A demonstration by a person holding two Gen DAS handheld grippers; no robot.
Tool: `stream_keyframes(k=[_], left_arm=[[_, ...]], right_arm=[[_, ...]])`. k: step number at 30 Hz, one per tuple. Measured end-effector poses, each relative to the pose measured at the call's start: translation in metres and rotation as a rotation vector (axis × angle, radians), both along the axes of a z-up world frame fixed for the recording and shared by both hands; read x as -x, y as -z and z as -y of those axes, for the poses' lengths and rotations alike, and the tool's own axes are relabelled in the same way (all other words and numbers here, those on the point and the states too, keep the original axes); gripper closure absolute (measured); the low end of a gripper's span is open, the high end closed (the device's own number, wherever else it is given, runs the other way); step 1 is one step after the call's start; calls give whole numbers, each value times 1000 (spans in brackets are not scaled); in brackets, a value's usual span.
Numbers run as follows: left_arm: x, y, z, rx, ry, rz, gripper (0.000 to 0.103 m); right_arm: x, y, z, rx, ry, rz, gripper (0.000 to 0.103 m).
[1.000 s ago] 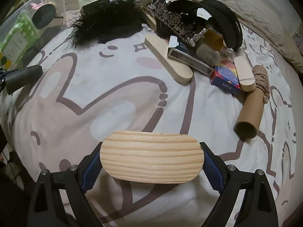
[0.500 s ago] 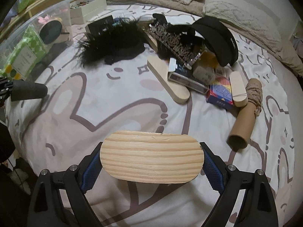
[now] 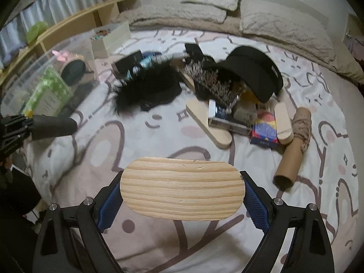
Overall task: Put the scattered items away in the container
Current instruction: 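Lift and carry the foam tube and soap dish with both tools toward the clear container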
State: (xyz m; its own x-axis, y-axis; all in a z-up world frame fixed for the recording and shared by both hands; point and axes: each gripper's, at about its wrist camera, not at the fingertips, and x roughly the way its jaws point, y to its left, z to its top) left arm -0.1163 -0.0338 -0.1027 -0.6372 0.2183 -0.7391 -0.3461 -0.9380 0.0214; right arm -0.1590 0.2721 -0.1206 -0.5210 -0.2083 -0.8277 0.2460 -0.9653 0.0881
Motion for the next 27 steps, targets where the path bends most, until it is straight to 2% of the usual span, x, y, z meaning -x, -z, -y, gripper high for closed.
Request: stream_keyframes(k=[11, 17, 27], left_arm=[[6, -51, -1, -58, -4, -112, 95], [10, -81, 18, -89, -72, -187, 95], [9, -138, 63, -110, -248, -328, 95]], right_arm=[[-2, -52, 0, 124, 18, -112, 9], [4, -77, 11, 163, 16, -175, 9], [12, -107, 50, 245, -20, -238, 9]])
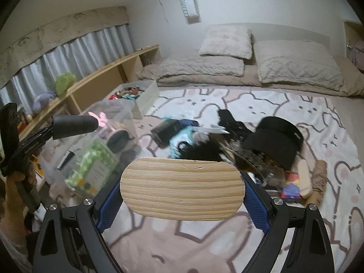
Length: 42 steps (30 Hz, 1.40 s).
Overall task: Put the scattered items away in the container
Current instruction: 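Lift and carry the foam tube and soap dish with both tools toward the clear container, then open the left tool to drop the black foam tube into the container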
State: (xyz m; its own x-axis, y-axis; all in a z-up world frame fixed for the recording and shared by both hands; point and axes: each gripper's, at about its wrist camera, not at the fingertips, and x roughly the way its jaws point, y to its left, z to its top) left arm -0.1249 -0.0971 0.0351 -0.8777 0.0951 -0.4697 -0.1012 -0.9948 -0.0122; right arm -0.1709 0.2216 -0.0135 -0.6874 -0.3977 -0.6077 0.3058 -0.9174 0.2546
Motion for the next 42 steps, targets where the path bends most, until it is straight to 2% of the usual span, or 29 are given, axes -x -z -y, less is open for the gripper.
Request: stream_keyframes(k=[5, 9, 12, 17, 22, 29, 32, 36, 39, 42], left_arm=[[-10, -13, 33, -13, -56, -36, 95], [-17, -15, 63, -1, -96, -30, 95], [-19, -12, 82, 6, -122, -4, 95], [-20, -1, 111, 73, -188, 59, 95], [-13, 12, 133, 110, -239, 143, 95], [20, 18, 139, 223, -289, 245, 95], [37, 22, 135, 324, -327, 268, 95], [61, 34, 132, 390, -335, 350, 95], [80, 48, 126, 491, -355, 386, 95], [96, 58, 125, 531, -365, 428, 95]], right_arm=[[6, -9, 28, 27, -40, -18, 9], [12, -15, 58, 50, -90, -31, 9], [16, -18, 80, 62, -135, -36, 9], [22, -20, 119, 93, -212, -40, 9], [26, -19, 149, 141, -278, -26, 9], [29, -13, 169, 182, -326, -6, 9], [31, -12, 173, 188, -343, 0, 9], [31, -10, 177, 194, -366, -2, 9], [33, -8, 177, 195, -374, 4, 9], [37, -5, 176, 200, -375, 14, 9]])
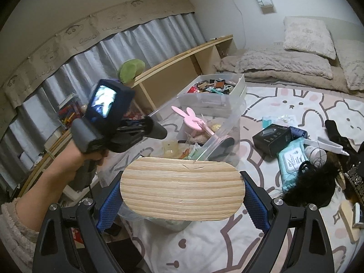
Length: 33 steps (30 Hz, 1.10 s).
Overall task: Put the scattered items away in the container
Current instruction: 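Open the left tool to drop the black foam tube into the container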
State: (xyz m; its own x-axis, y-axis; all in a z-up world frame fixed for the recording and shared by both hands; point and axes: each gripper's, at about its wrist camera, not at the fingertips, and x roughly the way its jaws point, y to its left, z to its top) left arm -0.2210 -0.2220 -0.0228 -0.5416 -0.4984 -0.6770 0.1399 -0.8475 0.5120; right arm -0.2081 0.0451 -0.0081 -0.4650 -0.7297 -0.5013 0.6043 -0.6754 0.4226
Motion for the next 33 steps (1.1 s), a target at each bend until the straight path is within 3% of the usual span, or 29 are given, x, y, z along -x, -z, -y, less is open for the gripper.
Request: stream_keyframes(k=[7, 13, 15, 16, 17, 27, 33], left_arm=[[32, 30, 7, 53, -43, 139, 95], [45, 45, 24, 60, -87, 179, 95], [46, 45, 27, 35, -93, 188, 81], [45, 44, 29, 19, -93, 181, 53], [43, 42, 30, 15, -92, 165, 32], [11, 1, 30, -220, -3, -2, 31], [-22, -20, 27, -357, 47, -147, 21]], right_arm=[[7, 0, 1, 2, -5, -1, 9], [10, 0, 3, 0, -7, -7, 9], [12, 1, 3, 0, -4, -6, 9], [12, 1, 4, -1, -3, -4, 9], [13, 2, 4, -3, -3, -2, 9], [34, -1, 17, -27, 22, 5, 9], [51, -13, 38, -27, 26, 0, 9]])
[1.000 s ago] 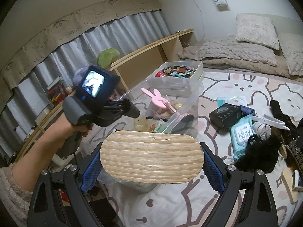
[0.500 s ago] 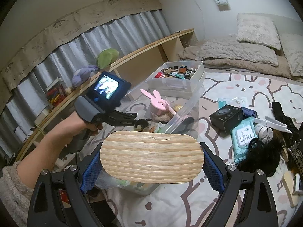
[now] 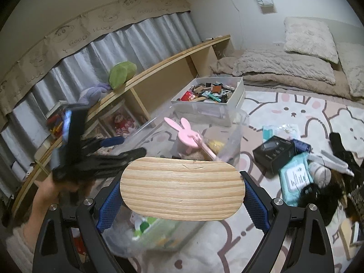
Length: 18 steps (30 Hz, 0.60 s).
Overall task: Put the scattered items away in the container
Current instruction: 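Open the left tool to drop the black foam tube into the container, then lower the wooden soap dish into the container and open the right tool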
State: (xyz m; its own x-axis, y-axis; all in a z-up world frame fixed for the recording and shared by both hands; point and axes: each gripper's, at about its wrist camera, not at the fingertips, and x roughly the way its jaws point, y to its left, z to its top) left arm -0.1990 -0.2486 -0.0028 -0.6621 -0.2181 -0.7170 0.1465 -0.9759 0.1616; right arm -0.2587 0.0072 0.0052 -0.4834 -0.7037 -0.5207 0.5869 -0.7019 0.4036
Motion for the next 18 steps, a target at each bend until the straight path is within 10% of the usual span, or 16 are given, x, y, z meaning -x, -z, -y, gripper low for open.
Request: stream_keyframes(k=[12, 18], left_arm=[[-47, -46, 29, -163, -63, -279, 10], [-69, -47, 63, -182, -119, -340, 10]], right_arm=[[6, -2, 81, -125, -97, -21, 9], [9, 19, 119, -82, -156, 123, 9]])
